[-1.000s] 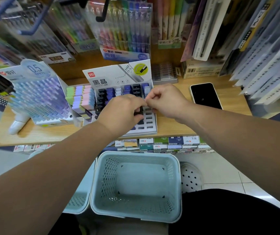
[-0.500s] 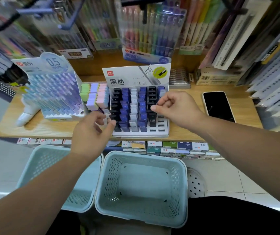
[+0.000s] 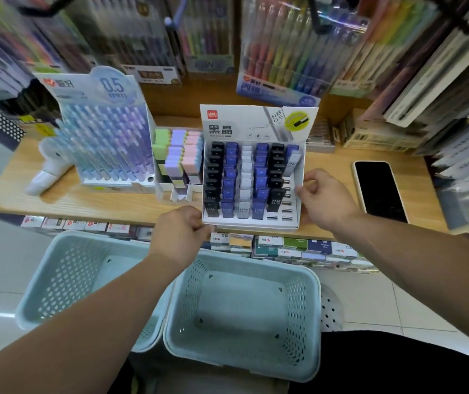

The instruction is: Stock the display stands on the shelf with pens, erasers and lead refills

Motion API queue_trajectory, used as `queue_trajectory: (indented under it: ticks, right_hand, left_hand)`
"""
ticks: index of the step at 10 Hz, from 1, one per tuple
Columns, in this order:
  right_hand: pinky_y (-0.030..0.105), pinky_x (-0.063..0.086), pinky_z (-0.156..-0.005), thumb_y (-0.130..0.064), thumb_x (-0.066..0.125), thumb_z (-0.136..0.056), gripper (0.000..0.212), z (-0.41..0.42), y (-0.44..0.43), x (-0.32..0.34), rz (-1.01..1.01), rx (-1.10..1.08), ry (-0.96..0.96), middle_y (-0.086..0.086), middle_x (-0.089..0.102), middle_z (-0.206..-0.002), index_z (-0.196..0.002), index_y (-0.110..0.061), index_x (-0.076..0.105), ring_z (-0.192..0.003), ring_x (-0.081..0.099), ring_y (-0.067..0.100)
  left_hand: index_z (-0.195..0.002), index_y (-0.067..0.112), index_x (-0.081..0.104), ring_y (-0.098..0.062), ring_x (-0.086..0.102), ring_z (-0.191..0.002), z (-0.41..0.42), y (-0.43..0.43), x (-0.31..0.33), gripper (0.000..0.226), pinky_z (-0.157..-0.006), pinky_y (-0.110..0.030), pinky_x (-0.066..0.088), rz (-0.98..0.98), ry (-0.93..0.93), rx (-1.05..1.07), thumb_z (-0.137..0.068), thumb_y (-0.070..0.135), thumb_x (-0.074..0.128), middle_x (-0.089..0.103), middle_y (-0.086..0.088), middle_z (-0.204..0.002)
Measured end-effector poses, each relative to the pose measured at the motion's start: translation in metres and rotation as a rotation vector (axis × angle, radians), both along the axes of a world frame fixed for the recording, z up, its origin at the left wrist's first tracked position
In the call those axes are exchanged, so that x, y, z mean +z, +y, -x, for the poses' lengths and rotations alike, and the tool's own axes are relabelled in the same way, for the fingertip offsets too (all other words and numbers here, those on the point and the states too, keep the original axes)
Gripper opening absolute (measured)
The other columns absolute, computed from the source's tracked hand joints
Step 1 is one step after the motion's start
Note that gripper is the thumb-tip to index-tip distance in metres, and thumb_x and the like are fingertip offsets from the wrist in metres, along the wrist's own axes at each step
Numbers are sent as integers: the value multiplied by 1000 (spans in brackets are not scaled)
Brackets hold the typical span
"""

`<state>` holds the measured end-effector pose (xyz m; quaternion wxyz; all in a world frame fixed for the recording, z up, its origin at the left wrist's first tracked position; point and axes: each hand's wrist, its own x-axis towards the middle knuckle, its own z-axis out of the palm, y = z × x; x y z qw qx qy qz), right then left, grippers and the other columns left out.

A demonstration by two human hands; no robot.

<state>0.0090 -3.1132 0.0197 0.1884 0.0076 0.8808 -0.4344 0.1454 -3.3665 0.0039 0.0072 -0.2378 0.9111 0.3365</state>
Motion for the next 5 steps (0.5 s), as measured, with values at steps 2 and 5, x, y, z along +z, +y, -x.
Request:
queue_trajectory:
  ticks: [2,5]
  right_hand:
    - [53,61,-75,-28,58,-99,16,3,-7,0,-52,-15,24,6,71,-90,-114,-23,57,-82,72,32]
    - [55,59,-80,-38,56,-95,22,6,-12,14,-132,-25,-58,7,73,-96,-115,-29,57,-90,70,34]
  left_hand:
    - [-99,12,73,-13,67,-83,1,-8,0,27,-77,-19,48,-33,38,-6,-80,29,84,75,-1,-86]
    - [-105,19,67,-23,62,-89,-17,-94,36,26,-78,-32,49,139,-56,-25,-87,37,73,68,0,-94]
